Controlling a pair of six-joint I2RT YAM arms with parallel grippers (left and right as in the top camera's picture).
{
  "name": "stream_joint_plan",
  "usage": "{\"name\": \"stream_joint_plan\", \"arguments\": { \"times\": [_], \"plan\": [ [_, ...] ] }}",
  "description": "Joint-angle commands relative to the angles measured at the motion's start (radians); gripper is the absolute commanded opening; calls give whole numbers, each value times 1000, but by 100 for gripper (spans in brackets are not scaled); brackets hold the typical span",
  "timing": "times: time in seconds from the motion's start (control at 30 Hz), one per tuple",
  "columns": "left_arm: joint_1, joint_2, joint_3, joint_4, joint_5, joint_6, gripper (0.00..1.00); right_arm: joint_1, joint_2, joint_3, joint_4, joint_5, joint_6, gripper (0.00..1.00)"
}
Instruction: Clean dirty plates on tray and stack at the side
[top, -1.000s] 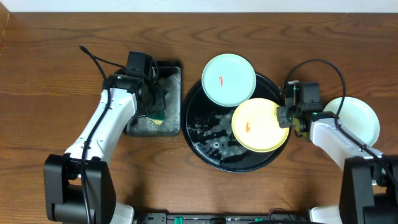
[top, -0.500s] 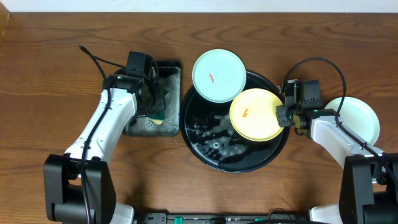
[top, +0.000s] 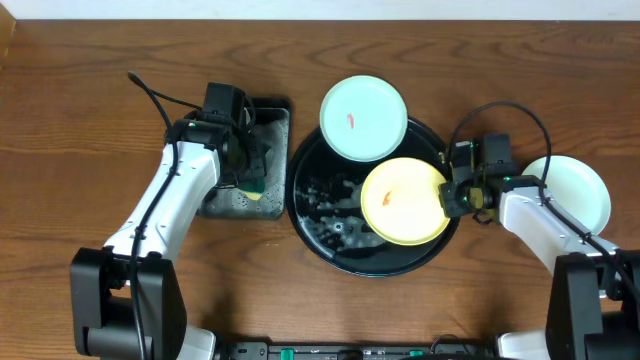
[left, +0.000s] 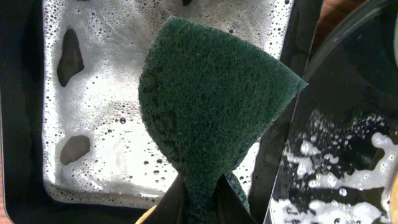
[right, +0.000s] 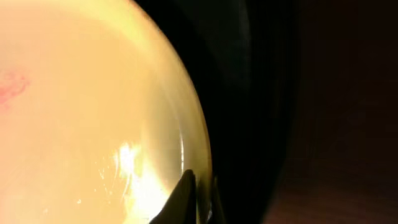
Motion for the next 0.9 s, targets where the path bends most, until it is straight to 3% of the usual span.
{"name": "stream_joint_plan", "arguments": {
  "times": [0.0,0.13,0.3,0.43,0.87],
  "plan": [
    [4,5,-4,-3,-5,17,10,11,-29,-14,-14,-58,-16,21],
    [4,5,-4,-3,-5,17,10,11,-70,-14,1,-92,-16,18],
    [4,5,-4,-3,-5,17,10,11,-90,-14,0,-111,18,23],
    [4,5,-4,-3,-5,17,10,11,-69,-18,-11,-115,51,12],
    [4,5,-4,-3,-5,17,10,79,-39,-38,128,-222,-10,12]
  ]
}}
